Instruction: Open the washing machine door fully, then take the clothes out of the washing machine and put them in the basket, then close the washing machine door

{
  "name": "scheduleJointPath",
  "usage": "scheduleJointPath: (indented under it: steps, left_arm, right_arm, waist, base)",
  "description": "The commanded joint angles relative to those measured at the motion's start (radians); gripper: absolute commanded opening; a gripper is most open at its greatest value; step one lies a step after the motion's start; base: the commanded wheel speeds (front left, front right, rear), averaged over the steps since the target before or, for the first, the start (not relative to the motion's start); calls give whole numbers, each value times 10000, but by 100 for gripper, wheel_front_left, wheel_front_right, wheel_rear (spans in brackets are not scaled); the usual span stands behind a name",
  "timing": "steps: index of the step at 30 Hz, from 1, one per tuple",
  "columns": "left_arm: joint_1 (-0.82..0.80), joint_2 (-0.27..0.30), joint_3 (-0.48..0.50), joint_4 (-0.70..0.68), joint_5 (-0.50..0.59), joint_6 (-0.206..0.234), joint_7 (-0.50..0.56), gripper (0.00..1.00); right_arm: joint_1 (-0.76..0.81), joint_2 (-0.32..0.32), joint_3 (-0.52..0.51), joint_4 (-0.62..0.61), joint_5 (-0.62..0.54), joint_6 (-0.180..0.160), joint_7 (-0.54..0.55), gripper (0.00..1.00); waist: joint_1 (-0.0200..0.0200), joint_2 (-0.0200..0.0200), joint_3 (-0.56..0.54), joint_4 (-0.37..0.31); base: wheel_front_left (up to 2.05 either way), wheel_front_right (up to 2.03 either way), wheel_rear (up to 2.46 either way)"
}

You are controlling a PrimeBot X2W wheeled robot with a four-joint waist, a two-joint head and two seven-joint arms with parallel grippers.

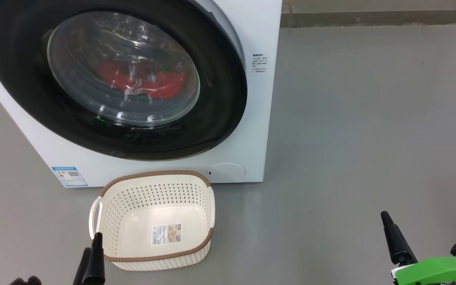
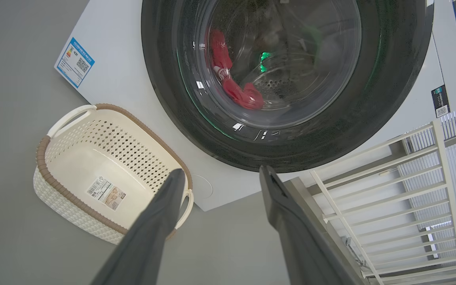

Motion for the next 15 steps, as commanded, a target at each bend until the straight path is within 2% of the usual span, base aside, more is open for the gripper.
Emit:
scheduleJointPath:
  steps: [1,15]
  left_arm:
    - [-134,169,87,-328,317,75,-120,100]
    - [-88,292,-232,-465,2063,328,-507,100]
  right_arm:
    - [-62,-191,158,-235,-316,6,-85,100]
    - [43,-323,318,-209,-1922,7,-376,100]
  waist:
    - [-1,0,-1,3]
    - [-1,0,13,67]
  base:
    - [0,0,0]
    - [0,0,0]
